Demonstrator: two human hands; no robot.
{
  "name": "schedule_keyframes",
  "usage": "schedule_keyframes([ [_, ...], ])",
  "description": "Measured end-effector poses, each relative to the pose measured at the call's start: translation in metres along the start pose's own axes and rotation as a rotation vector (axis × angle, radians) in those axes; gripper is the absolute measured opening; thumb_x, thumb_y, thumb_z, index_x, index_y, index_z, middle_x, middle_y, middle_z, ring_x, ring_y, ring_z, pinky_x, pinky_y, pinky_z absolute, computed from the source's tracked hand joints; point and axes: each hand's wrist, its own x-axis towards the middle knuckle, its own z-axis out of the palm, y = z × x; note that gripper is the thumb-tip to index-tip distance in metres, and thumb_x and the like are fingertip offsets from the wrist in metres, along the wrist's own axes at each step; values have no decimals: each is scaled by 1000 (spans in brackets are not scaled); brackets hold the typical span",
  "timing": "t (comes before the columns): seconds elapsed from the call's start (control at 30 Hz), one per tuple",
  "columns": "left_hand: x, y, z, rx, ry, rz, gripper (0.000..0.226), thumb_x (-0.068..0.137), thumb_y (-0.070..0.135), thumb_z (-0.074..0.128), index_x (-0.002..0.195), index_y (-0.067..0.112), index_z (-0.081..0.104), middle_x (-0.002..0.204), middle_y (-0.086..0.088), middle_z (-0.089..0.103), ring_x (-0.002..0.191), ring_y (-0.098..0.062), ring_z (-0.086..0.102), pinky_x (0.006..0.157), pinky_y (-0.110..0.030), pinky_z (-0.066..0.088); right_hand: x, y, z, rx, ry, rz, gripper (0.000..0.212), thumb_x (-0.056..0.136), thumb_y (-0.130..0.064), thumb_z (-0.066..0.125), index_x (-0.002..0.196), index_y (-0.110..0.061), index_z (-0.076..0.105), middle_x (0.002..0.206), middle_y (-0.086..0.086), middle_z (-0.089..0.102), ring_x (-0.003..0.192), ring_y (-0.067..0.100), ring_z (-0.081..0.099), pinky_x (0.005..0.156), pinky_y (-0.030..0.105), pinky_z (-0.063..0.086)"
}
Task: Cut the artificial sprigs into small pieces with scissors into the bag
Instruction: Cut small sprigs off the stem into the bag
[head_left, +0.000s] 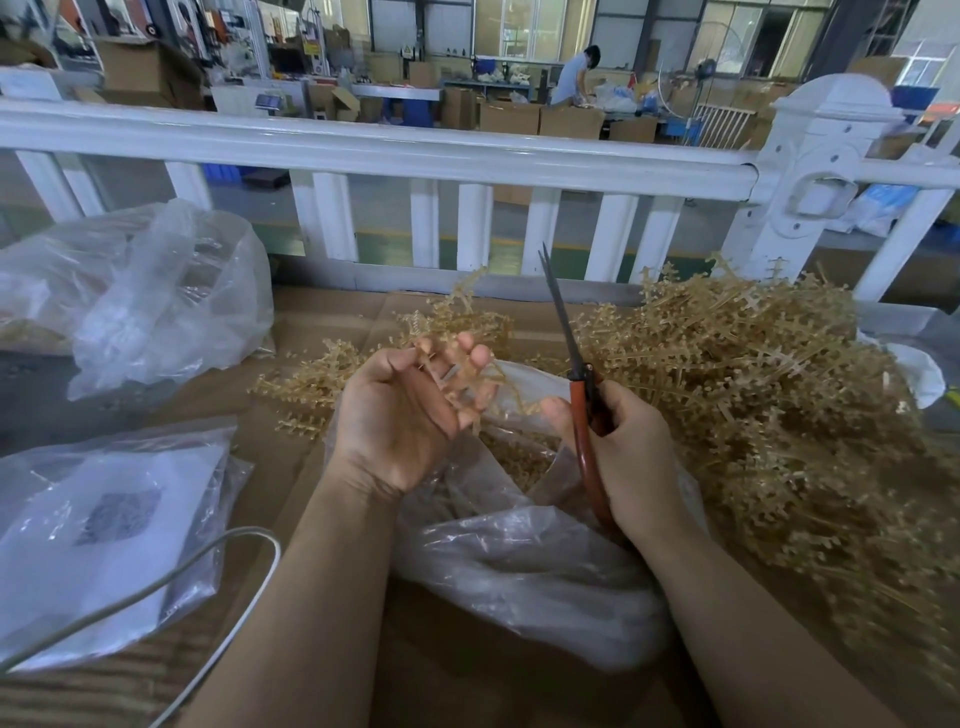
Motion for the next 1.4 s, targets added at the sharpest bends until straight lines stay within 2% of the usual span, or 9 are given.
schedule_keyframes([
  [0.13, 0, 1, -1, -33, -11, -19, 12, 78, 19, 40, 84, 18, 50, 81, 2, 61, 73, -14, 63, 78, -34, 48, 0, 1, 0, 10, 1, -9, 49, 65, -74, 62, 76, -27, 62, 64, -22, 64, 60, -1, 59, 58, 14, 41],
  [0.33, -4, 1, 6, -88, -13, -20, 9, 77, 16, 37, 77, 19, 46, 67, 5, 41, 57, -11, 42, 57, -24, 46, 0, 5, 1, 3, -7, -38, 49, 69, -71, 66, 81, -24, 66, 76, -17, 70, 68, 3, 64, 62, 19, 49],
  [0.43, -5, 2, 9, -89, -1, -29, 9, 76, 16, 37, 77, 18, 45, 65, 6, 40, 54, -11, 42, 54, -23, 47, -1, 4, 1, 0, -6, -51, 50, 66, -75, 62, 78, -27, 65, 72, -20, 68, 66, -2, 62, 60, 11, 44],
  [0.7, -6, 3, 12, -45, 22, -17, 8, 75, 16, 37, 78, 20, 44, 66, 7, 38, 55, -10, 39, 54, -22, 44, -1, 5, 2, 14, -10, -58, 45, 66, -73, 63, 81, -31, 65, 73, -26, 68, 70, -5, 64, 62, 8, 44],
  [0.83, -6, 3, 9, -64, 4, -32, 9, 78, 15, 37, 79, 19, 46, 68, 6, 41, 57, -11, 42, 57, -24, 46, -1, 4, 2, 6, -23, -70, 37, 69, -69, 65, 78, -33, 62, 68, -30, 65, 68, -9, 62, 61, 7, 43],
  [0.97, -4, 3, 6, -52, -26, -27, 12, 83, 15, 41, 82, 18, 53, 72, 4, 53, 62, -11, 54, 67, -27, 54, -1, 5, 2, 6, -24, -72, 47, 67, -73, 63, 80, -29, 65, 70, -26, 67, 67, -4, 63, 60, 10, 44],
  [1.17, 0, 5, 7, 76, -16, 124, 18, 99, 21, 45, 89, 22, 60, 96, 3, 65, 95, -14, 64, 96, -35, 46, 0, 5, 1, 1, -38, -75, 45, 67, -72, 63, 80, -29, 65, 73, -27, 68, 70, -6, 64, 61, 9, 45],
  [1.3, 0, 4, 11, 325, 89, 234, 10, 91, 25, 54, 88, 28, 63, 84, 10, 50, 74, -6, 42, 75, -25, 32, -1, 6, 2, -14, -29, -74, 39, 69, -69, 64, 78, -31, 63, 71, -29, 66, 70, -7, 64, 61, 7, 44],
  [1.4, 1, 0, 14, 275, 144, 260, 8, 88, 20, 57, 94, 24, 61, 77, 6, 46, 65, -6, 43, 64, -19, 41, -1, 6, 3, -25, -12, -79, 45, 66, -75, 61, 78, -32, 63, 74, -30, 67, 71, -8, 64, 61, 7, 44],
])
